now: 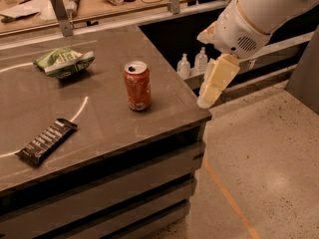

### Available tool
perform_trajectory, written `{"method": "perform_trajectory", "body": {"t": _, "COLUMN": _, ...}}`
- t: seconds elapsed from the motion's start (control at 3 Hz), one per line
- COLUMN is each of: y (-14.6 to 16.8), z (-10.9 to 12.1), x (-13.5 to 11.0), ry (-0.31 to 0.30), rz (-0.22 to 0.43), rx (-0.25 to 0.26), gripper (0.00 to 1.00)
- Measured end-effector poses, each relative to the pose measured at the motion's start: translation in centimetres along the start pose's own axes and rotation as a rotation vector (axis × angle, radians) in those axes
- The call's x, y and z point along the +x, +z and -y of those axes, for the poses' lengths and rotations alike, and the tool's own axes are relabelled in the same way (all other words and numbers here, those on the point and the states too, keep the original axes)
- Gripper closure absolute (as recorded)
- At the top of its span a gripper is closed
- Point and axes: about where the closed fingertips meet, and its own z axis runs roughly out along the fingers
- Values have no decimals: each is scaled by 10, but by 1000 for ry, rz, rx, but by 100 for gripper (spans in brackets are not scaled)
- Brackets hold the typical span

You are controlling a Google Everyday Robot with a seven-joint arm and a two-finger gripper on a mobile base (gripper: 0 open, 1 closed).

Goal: Move coke can near rxbar chocolate

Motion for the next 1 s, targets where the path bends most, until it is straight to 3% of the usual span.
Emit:
{"method": "perform_trajectory", "body": {"t": 0.67, "y": 46, "z": 9, "x": -57, "ry": -30, "rz": 148, "rx": -72, "gripper": 0}}
{"method": "perform_trajectory", "body": {"t": 1.0, "y": 72, "z": 9, "x": -80, "ry": -44, "rz": 187, "rx": -108, "gripper": 0}}
